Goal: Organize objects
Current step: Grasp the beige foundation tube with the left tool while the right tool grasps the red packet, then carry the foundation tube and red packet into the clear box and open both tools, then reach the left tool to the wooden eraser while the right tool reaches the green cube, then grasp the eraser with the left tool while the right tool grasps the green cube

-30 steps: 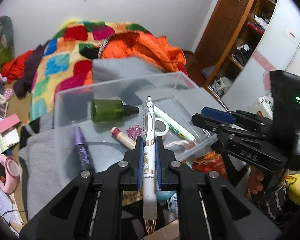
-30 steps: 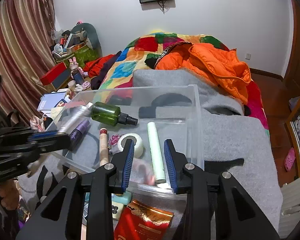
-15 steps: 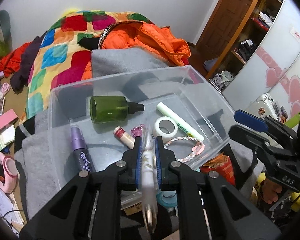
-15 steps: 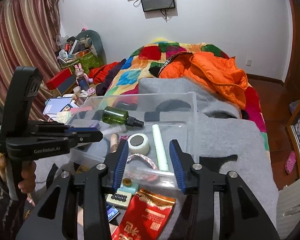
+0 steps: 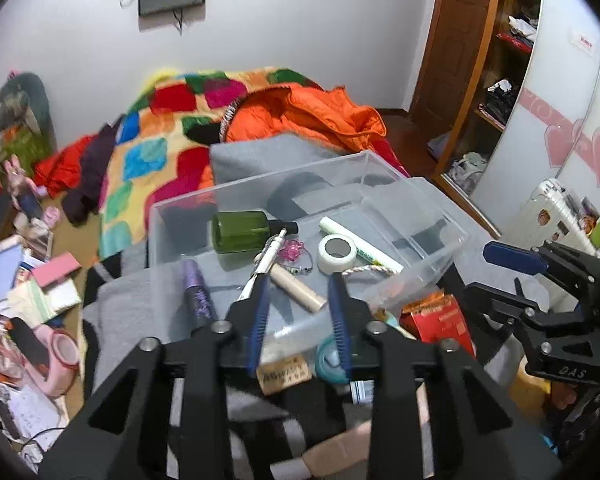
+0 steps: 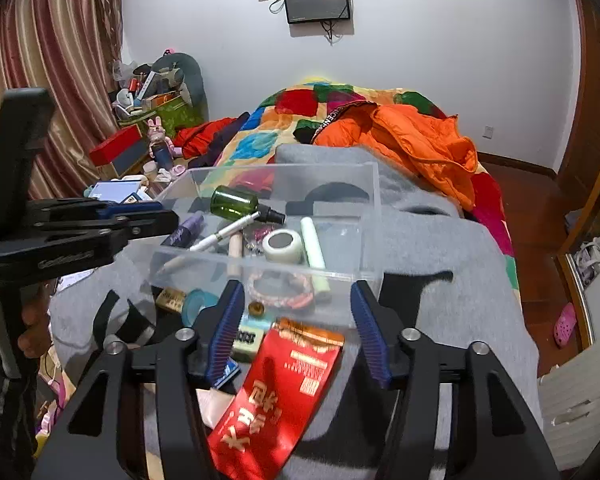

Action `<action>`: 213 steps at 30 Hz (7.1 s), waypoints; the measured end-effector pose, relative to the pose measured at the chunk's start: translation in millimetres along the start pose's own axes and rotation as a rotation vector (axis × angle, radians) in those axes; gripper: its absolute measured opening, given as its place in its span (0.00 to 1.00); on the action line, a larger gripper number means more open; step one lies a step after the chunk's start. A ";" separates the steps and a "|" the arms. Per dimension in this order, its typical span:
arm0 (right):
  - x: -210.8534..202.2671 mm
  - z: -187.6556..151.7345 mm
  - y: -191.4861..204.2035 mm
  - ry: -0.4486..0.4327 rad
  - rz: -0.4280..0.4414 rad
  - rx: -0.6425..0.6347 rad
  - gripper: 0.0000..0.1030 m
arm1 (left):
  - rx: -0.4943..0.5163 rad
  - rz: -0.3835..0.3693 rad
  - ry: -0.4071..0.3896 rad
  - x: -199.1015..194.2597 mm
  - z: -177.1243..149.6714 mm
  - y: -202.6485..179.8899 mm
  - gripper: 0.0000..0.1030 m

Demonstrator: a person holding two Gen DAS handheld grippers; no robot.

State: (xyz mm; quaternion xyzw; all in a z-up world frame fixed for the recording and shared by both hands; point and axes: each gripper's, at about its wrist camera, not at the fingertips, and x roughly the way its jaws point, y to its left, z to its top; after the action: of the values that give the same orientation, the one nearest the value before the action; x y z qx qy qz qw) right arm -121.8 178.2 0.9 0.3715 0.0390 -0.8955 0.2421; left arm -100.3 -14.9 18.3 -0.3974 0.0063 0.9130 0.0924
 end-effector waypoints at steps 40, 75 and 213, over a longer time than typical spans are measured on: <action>46.0 -47.2 1.5 0.137 -0.062 0.037 0.51 | -0.280 -0.014 0.108 -33.1 -142.8 20.2 0.66; -36.7 1.2 -8.0 -0.118 -0.009 0.071 0.50 | -0.211 -0.005 -0.167 -72.3 -65.8 7.1 0.33; 10.0 9.7 -0.8 -0.018 0.087 0.019 0.32 | -0.161 0.111 0.056 16.3 -86.2 13.9 0.38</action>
State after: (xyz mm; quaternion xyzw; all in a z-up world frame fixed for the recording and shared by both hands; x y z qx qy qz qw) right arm -134.6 172.5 0.9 0.3670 0.0121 -0.8878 0.2776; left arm -51.2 -33.3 -53.4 -0.4280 -0.0426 0.9027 0.0093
